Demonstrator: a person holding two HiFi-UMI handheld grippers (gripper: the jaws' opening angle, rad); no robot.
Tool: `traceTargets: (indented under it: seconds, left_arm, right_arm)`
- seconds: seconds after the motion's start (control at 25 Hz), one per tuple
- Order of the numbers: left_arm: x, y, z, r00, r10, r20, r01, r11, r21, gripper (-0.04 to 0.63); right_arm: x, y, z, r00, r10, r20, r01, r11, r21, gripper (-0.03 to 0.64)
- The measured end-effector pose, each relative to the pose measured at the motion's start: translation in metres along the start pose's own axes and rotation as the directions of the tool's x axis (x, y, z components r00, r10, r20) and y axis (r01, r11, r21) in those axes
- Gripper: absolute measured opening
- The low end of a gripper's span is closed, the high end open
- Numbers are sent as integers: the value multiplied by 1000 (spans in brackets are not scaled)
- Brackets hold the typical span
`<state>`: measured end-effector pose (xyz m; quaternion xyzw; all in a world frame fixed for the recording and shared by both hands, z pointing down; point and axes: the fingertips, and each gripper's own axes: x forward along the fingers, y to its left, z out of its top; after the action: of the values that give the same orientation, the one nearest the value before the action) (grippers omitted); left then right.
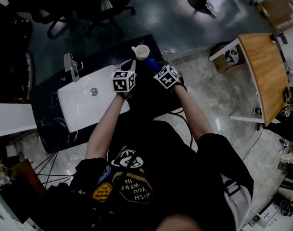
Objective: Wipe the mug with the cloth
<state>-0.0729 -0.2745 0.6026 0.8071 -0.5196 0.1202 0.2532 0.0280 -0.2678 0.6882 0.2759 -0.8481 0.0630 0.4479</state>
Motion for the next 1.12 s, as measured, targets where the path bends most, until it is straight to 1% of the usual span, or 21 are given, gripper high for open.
traceTargets:
  seconds: [0.04, 0.12, 0.2, 0.24, 0.28, 0.36, 0.4, 0.44, 0.48, 0.52, 0.6, 0.64, 0.68, 0.76, 0.8, 0.84, 0.88, 0.92, 0.96, 1.04, 1.12]
  left_arm:
    - [-1, -1, 0, 1000, -2, 0, 2, 1000, 2, 3]
    - [-2, -2, 0, 1000, -6, 1, 6, 1000, 7, 3]
    - [-3, -3, 1, 1000, -6, 4, 6, 1000, 8, 3]
    - [-4, -3, 1, 1000, -5, 5, 5, 1000, 7, 3]
    - [-5, -4, 0, 1000, -5, 6, 5, 1000, 5, 3]
    - [-8, -7, 0, 1000, -7, 9, 7, 1000, -2, 3]
    - [-10, -8, 0, 1000, -9, 11, 9, 1000, -8, 3]
    - [-12, -9, -1, 1000, -10, 14, 10, 1000, -13, 3]
    - [-15, -9, -3, 1000, -9, 16, 10, 1000, -18, 3]
    - [-18, -9, -5, 1000, -7, 19, 7, 1000, -22, 3]
    - [-28, -10, -9, 1000, 2, 30, -1, 1000, -24, 3]
    - [-34, -12, -9, 999, 6, 42, -6, 1000, -18, 3]
    - [-42, -17, -7, 998, 10, 56, -10, 1000, -2, 3]
    - [-59, -30, -4, 996, 22, 90, -27, 998, 61, 3]
    - [-69, -38, -4, 994, 30, 108, -40, 994, 98, 3]
    - [-78, -46, -5, 991, 37, 126, -53, 990, 129, 3]
    - [-88, -53, -8, 989, 43, 144, -64, 987, 150, 3]
    - [-97, -60, -13, 986, 49, 161, -75, 984, 161, 3]
    - [-106, -66, -18, 983, 56, 176, -85, 983, 162, 3]
    - [-119, -73, -33, 978, 75, 193, -102, 986, 135, 3]
    - [-125, -77, -48, 978, 90, 189, -109, 990, 92, 3]
  right_arm:
    - [-4, -22, 8, 998, -67, 19, 66, 995, 71, 130]
    - [-9, -57, 27, 980, -190, 58, 177, 968, 177, 130]
    - [-5, -68, 40, 965, -251, 73, 232, 952, 200, 130]
    - [1, -61, 39, 968, -241, 65, 226, 958, 177, 129]
    - [6, -47, 36, 978, -204, 49, 196, 972, 131, 129]
    - [11, -8, 22, 995, -102, 17, 102, 995, 7, 129]
    - [11, 8, 14, 998, -59, 3, 59, 998, -36, 129]
    - [9, 19, 7, 1000, -31, -5, 31, 998, -48, 129]
    - [5, 26, 1, 1000, -14, -4, 14, 999, -29, 134]
    - [0, 30, -3, 1000, 1, 10, -1, 1000, 20, 159]
    - [-16, 36, -1, 994, 43, 101, -61, 982, 179, 262]
    - [-29, 37, 5, 983, 55, 176, -102, 957, 272, 286]
    - [-44, 36, 10, 964, 50, 261, -145, 921, 362, 291]
    - [-80, 32, 17, 909, -6, 416, -223, 838, 499, 290]
    - [-97, 30, 15, 880, -53, 472, -240, 808, 538, 280]
    - [-115, 27, 12, 853, -113, 510, -231, 794, 563, 198]
    - [-130, 26, 6, 829, -179, 529, -199, 791, 579, 69]
    - [-142, 26, 0, 813, -234, 533, -155, 795, 586, 3]
    - [-151, 29, -8, 808, -271, 523, -107, 806, 583, 2]
    - [-160, 36, -21, 814, -299, 498, -36, 830, 556, 2]
    - [-163, 41, -28, 822, -297, 487, -15, 842, 540, 2]
